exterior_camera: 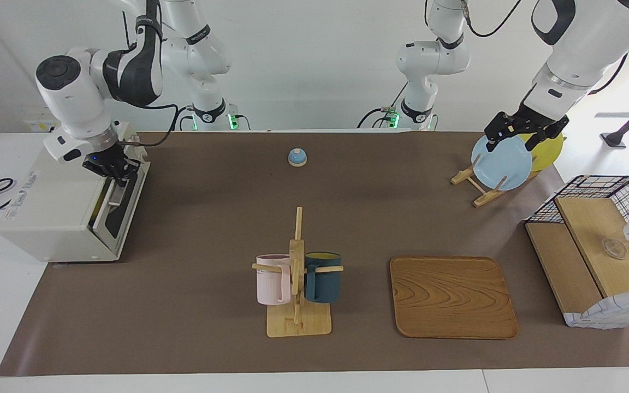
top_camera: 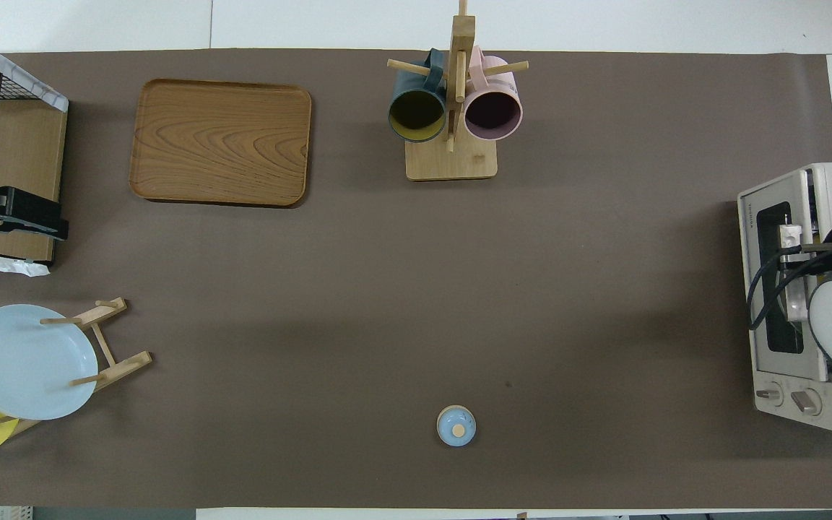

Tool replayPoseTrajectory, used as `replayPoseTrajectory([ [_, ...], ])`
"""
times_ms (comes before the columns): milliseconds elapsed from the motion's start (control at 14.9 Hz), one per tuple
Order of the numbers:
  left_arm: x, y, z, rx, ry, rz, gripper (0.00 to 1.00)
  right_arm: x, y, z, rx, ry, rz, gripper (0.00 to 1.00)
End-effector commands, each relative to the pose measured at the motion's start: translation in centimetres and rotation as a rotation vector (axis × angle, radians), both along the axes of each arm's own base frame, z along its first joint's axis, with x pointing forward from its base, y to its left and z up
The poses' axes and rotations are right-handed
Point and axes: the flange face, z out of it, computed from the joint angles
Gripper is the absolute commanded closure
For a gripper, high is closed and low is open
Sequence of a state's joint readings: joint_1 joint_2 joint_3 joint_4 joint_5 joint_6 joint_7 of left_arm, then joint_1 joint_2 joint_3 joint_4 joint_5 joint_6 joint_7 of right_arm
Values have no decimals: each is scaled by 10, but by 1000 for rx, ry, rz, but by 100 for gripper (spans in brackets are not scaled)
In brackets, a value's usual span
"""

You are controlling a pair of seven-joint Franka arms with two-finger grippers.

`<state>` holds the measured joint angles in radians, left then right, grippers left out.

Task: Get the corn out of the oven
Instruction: 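Pull the oven door down and open with the right gripper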

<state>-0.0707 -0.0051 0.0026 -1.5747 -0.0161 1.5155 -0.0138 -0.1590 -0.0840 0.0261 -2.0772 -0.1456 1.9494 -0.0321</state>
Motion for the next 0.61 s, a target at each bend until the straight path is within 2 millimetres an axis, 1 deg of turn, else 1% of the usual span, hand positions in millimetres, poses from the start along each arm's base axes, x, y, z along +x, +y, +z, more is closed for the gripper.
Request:
replayPoseTrajectory([
  [0,-4,4,4,13,8,0,0,8,3,-55,19,3,-32,100],
  [134,-4,4,4,13,8,0,0,14,19,-71,30,-1,-9,100],
  [269,-4,4,4,13,8,0,0,19,23,-83,31,0,-18,100],
  [403,-4,4,4,13,8,0,0,18,27,-100,35,-31,-8,100],
  [538,-5,4,4,13,9,0,0,15,45,-116,41,-49,27,100],
])
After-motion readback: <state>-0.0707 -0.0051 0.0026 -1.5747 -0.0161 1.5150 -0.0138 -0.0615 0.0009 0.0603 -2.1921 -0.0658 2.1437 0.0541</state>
